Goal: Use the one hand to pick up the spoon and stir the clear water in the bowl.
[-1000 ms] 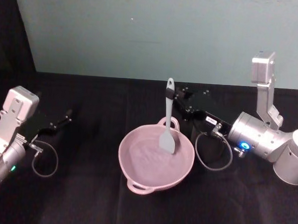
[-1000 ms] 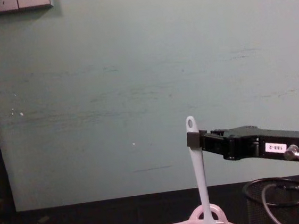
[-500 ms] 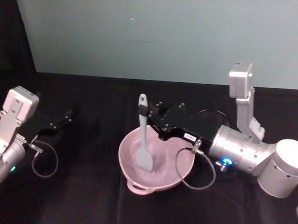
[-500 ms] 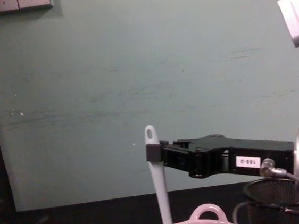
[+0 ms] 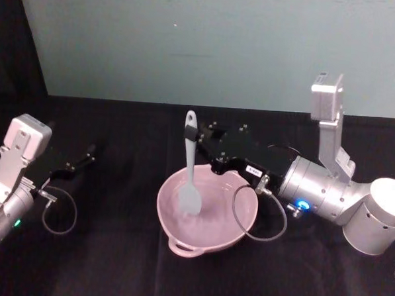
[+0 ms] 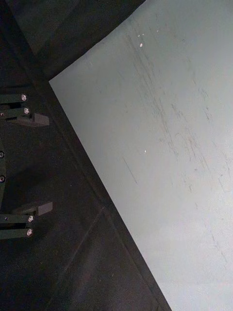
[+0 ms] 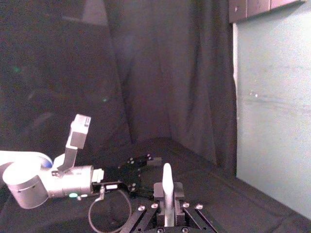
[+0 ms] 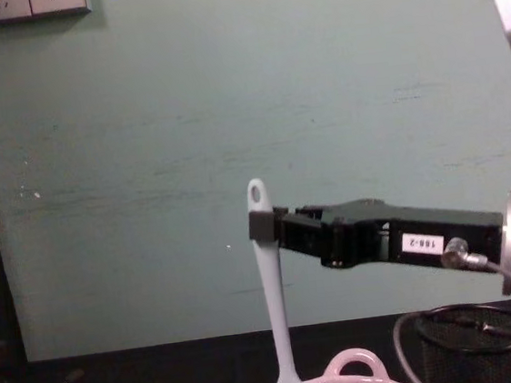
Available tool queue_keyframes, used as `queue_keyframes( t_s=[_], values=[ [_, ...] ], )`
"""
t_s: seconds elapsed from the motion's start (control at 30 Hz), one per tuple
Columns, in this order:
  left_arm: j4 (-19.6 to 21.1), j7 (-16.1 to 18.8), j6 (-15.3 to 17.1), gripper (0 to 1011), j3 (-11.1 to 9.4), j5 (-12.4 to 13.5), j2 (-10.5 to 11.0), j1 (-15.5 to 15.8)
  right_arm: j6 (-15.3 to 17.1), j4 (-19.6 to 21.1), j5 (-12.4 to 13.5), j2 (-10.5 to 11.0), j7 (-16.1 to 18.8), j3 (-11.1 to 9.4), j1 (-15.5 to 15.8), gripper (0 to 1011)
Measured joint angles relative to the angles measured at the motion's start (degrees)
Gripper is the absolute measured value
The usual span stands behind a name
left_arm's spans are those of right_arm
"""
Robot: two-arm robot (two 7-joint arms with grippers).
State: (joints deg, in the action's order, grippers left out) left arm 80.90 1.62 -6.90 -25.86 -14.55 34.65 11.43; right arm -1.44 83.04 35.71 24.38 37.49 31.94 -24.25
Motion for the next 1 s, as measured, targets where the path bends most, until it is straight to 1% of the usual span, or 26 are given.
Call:
queue_keyframes(
  t_s=[0.07, 0.27, 0.37, 0.4, 0.43, 0.47, 0.53, 0.57, 0.67, 0.8, 0.83, 0.93, 1.0],
  values=[
    [0.0, 0.0, 0.0, 1005, 0.0, 0.0, 0.0, 0.0, -0.2, 0.3, 0.2, 0.1, -0.1, -0.3, 0.0, 117],
    [0.0, 0.0, 0.0, 1005, 0.0, 0.0, 0.0, 0.0, -0.6, 2.7, 0.3, 1.6, -1.8, -2.5, 0.0, 117],
    [0.0, 0.0, 0.0, 1005, 0.0, 0.0, 0.0, 0.0, -0.7, 3.8, 0.5, 2.5, -2.6, -4.0, -0.2, 117],
    [0.0, 0.0, 0.0, 1005, 0.0, 0.0, 0.0, 0.0, -0.8, 4.3, 0.7, 3.1, -3.0, -5.0, -0.2, 117],
    [0.0, 0.0, 0.0, 1004, 0.0, 0.0, 0.0, 0.0, -0.9, 4.6, 0.9, 3.3, -3.3, -5.4, -0.2, 117],
    [0.0, 0.0, 0.0, 1005, 0.0, 0.0, 0.0, 0.0, -1.1, 5.1, 1.1, 3.8, -3.8, -6.4, 0.0, 117],
    [0.0, 0.0, 0.0, 1005, 0.0, 0.0, 0.0, 0.0, -1.3, 5.6, 1.2, 4.2, -4.5, -7.3, 0.2, 117],
    [0.0, 0.0, 0.0, 1005, 0.0, 0.0, 0.0, 0.0, -1.5, 6.1, 1.2, 4.7, -5.1, -8.1, 0.5, 117],
    [0.0, 0.0, 0.0, 1005, 0.0, 0.0, 0.0, 0.0, -1.7, 7.2, 0.7, 5.5, -6.3, -9.5, 1.1, 117],
    [0.0, 0.0, 0.0, 1005, 0.0, 0.0, 0.0, 0.0, -1.8, 8.2, 0.2, 6.2, -7.4, -10.8, 1.8, 117],
    [0.0, 0.0, 0.0, 1005, 0.0, 0.0, 0.0, 0.0, -1.7, 8.6, -0.1, 6.5, -8.0, -11.4, 2.2, 117],
    [0.0, 0.0, 0.0, 1005, 0.0, 0.0, 0.0, 0.0, -0.9, 9.4, -0.3, 7.1, -9.1, -12.4, 2.9, 117],
    [0.0, 0.0, 0.0, 1005, 0.0, 0.0, 0.0, 0.0, 0.5, 10.1, 0.0, 7.5, -10.4, -13.7, 4.0, 117]
  ],
)
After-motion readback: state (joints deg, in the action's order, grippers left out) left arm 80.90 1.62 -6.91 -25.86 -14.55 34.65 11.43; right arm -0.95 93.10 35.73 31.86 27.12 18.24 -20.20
